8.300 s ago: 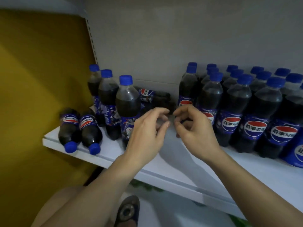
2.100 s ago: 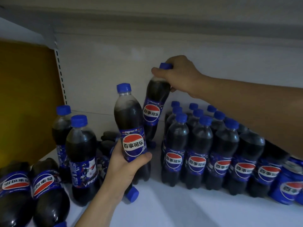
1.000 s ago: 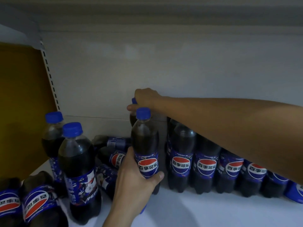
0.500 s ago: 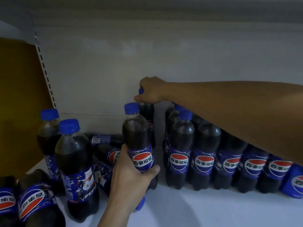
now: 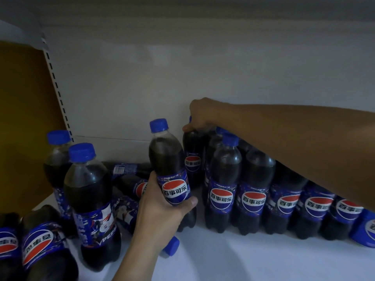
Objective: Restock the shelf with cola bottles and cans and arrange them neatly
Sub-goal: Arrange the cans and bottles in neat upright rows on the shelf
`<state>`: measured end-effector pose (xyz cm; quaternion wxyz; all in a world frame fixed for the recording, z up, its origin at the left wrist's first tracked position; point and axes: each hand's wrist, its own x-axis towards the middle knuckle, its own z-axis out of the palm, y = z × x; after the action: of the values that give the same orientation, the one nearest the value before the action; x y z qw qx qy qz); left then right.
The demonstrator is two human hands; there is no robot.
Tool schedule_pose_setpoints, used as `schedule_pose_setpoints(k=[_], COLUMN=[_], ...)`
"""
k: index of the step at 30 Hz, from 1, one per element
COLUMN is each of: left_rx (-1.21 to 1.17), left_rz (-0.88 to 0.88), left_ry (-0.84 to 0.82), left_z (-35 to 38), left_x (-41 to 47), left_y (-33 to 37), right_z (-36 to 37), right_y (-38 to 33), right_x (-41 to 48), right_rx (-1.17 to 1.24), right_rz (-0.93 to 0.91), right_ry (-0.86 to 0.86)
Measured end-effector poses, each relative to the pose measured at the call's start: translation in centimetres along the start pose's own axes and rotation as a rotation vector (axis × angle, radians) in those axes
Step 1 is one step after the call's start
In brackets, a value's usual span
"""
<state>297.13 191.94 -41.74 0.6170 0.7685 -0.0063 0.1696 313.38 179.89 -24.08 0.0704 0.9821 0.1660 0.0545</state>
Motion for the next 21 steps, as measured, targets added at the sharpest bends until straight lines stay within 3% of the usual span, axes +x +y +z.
schedule_pose_setpoints(k=[7,10,12,13,17,21], left_rx=[-0.007,0.025,0.074,0.092,0.095,0.143], left_rz=[0.063,0.102,0.133,0.146,0.163,0.157], left_ry=[0.021,0.046,0.052,0.051,0.051,-0.013], left_z=[1.0,2.5,3.3,3.6,4.2,3.7], left_x=[1.7,2.7,3.2,3.4,3.7,3.9], left_y=[2.0,2.4,2.4,2.3,1.7,1.2], right_z=[-0.6,-2.8,-4.4,-4.7,-3.6,-3.8], right_y=[0.4,0.5,0.7,0.8,1.2,1.5], right_x=[-0.7,-2.4,-4.2,-4.8,-4.7,-4.6], right_rx=[-0.031,0.427,0.786,0.817,0.414,0.402], right_rz=[-0.025,-0.153,-0.237,-0.296,-0.491,-0.394], right_ry=[0.073,0.238,0.158,0.083,0.059,0.072])
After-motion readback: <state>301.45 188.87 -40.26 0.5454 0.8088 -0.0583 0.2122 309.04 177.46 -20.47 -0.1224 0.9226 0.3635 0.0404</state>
